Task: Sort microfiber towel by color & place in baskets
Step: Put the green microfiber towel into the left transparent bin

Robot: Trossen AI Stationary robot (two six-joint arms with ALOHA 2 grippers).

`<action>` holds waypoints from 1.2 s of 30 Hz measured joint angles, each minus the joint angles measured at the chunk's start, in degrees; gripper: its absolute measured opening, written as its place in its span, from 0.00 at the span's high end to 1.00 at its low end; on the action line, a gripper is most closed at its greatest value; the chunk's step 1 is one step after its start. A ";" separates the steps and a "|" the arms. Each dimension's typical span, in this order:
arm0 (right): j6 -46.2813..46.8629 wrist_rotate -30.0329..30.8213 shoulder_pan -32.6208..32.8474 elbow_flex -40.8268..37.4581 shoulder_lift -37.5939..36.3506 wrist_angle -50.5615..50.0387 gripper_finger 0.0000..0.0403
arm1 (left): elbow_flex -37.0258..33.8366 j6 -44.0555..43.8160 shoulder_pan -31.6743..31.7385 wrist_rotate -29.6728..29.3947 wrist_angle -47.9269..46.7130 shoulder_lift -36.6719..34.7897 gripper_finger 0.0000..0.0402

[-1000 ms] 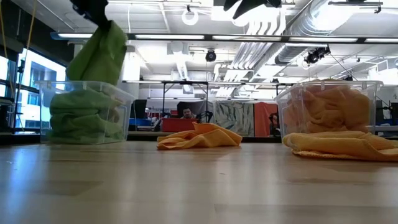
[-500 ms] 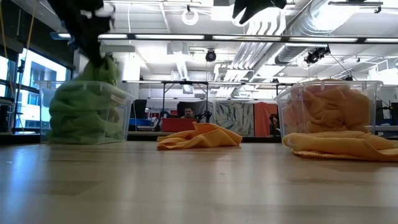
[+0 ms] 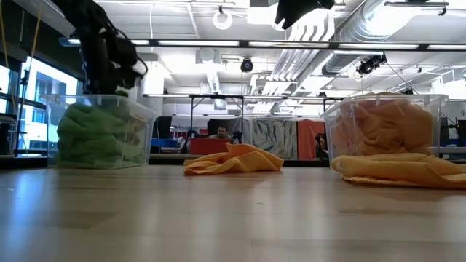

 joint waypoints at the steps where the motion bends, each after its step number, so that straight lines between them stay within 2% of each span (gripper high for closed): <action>1: -0.39 -0.02 0.00 0.00 0.00 0.00 0.67 | 0.00 -0.04 0.00 -0.63 -0.04 1.09 1.00; 5: -1.35 -0.01 0.00 0.00 0.02 0.00 0.67 | 0.02 1.50 0.00 -3.18 0.97 4.67 1.00; 11: -1.35 -0.02 0.00 0.00 0.02 0.00 0.67 | 0.04 4.50 0.00 -2.81 4.03 7.26 1.00; 20: -1.33 -0.02 0.00 0.00 0.02 0.02 0.67 | 0.04 3.82 0.04 -1.69 6.84 9.62 0.99; 31: -1.33 -0.02 0.02 0.00 0.02 0.02 0.67 | 0.11 1.82 0.04 -1.61 7.32 12.13 0.81; 36: -1.33 -0.02 0.01 0.00 0.02 0.02 0.67 | 0.07 1.54 0.04 -1.61 7.26 11.01 0.79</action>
